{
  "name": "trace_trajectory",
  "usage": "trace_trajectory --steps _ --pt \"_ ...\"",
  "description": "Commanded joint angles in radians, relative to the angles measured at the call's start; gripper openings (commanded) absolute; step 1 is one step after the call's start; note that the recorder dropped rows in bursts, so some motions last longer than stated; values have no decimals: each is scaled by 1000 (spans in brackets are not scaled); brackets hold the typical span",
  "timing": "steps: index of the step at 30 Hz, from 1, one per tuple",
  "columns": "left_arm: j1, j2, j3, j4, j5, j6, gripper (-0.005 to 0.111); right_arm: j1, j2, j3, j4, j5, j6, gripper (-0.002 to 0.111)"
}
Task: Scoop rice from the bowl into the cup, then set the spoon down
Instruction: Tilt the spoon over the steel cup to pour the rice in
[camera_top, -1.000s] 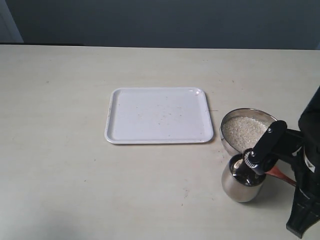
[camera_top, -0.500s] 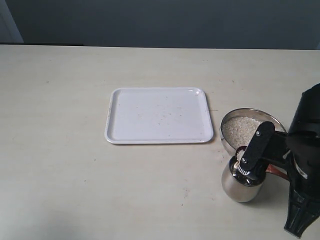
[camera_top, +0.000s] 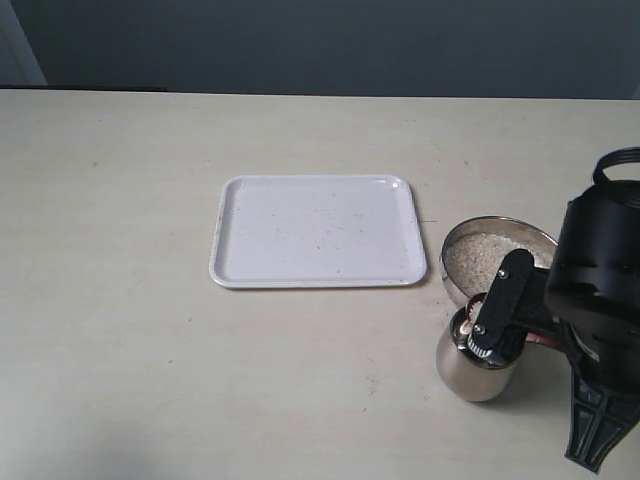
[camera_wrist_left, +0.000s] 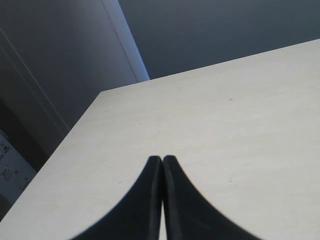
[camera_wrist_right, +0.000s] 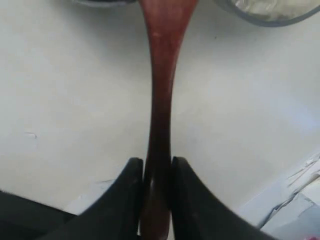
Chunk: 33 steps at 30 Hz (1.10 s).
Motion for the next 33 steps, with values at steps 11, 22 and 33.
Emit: trace_trajectory --steps 11,22,33 --pt "-11 6 -2 -2 -11 -7 1 43 2 -3 -59 -3 5 -1" --pt "-11 6 -2 -2 -11 -7 1 43 2 -1 -72 -3 5 -1" --pt "-11 6 -2 -2 -11 -7 1 43 -3 -1 -100 -3 3 -1"
